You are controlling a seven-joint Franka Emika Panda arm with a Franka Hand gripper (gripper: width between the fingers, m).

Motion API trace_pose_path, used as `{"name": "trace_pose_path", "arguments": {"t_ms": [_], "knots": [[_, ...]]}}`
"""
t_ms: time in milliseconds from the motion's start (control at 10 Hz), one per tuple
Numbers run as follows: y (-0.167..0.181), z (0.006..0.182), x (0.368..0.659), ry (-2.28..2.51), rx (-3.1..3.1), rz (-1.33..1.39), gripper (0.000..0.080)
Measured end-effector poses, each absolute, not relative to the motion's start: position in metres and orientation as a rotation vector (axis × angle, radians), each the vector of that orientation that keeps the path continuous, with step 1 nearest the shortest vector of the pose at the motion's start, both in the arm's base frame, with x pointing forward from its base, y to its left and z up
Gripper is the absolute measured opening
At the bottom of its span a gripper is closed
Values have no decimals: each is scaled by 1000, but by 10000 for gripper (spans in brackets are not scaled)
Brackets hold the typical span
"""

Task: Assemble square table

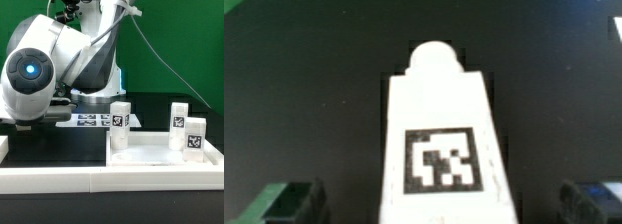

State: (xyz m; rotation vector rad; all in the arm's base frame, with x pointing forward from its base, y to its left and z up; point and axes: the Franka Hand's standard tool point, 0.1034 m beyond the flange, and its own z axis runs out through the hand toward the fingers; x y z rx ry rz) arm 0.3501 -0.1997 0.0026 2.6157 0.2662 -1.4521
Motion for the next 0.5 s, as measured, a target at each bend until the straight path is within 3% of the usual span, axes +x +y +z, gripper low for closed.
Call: {"name": "trace_pose_path", "arguments": {"t_ms": [200, 300, 400, 500], "knots": [[-197, 3, 352, 272, 2619, -1445, 649], [-194, 3, 353, 280, 2619, -1444, 514], [-194, 3, 354, 281, 2619, -1444, 514], [-194, 3, 354, 280, 2620, -1444, 375]]}}
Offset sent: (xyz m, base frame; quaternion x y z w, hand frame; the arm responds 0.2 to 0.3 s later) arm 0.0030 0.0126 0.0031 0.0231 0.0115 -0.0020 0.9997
